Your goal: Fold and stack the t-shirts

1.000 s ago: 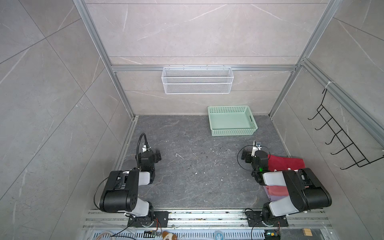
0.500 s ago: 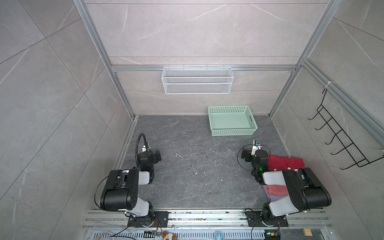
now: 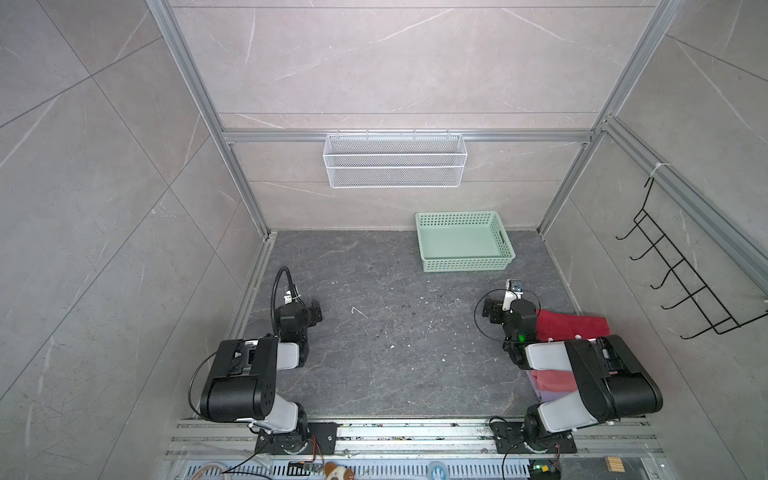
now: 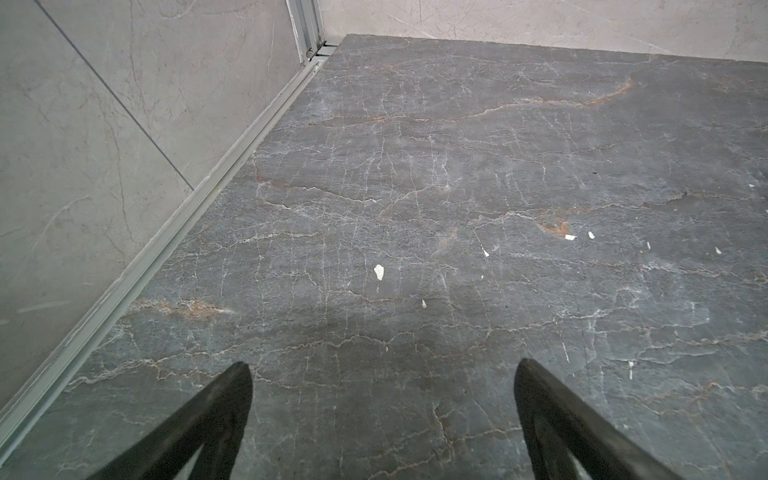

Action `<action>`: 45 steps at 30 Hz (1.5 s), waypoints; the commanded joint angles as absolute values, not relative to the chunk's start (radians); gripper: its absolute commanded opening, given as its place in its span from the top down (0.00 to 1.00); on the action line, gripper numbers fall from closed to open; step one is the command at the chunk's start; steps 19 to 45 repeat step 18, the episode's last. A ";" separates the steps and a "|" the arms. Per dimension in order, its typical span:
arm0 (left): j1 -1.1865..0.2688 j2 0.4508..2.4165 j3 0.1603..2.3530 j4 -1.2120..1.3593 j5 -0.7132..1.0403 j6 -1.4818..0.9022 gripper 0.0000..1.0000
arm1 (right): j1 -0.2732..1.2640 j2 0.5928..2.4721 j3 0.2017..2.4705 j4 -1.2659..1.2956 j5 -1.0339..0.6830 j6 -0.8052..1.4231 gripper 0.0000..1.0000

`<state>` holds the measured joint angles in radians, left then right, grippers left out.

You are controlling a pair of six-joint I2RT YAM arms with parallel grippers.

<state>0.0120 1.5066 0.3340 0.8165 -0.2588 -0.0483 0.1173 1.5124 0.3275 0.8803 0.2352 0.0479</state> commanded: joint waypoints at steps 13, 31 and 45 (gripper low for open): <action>0.016 1.506 0.352 0.867 -0.254 -0.045 0.00 | 0.115 1.515 0.350 0.891 0.230 0.038 0.00; 0.016 1.502 0.347 0.873 -0.254 -0.045 0.00 | 0.115 1.512 0.348 0.893 0.229 0.036 0.00; 0.016 1.502 0.347 0.873 -0.254 -0.045 0.00 | 0.115 1.512 0.348 0.893 0.229 0.036 0.00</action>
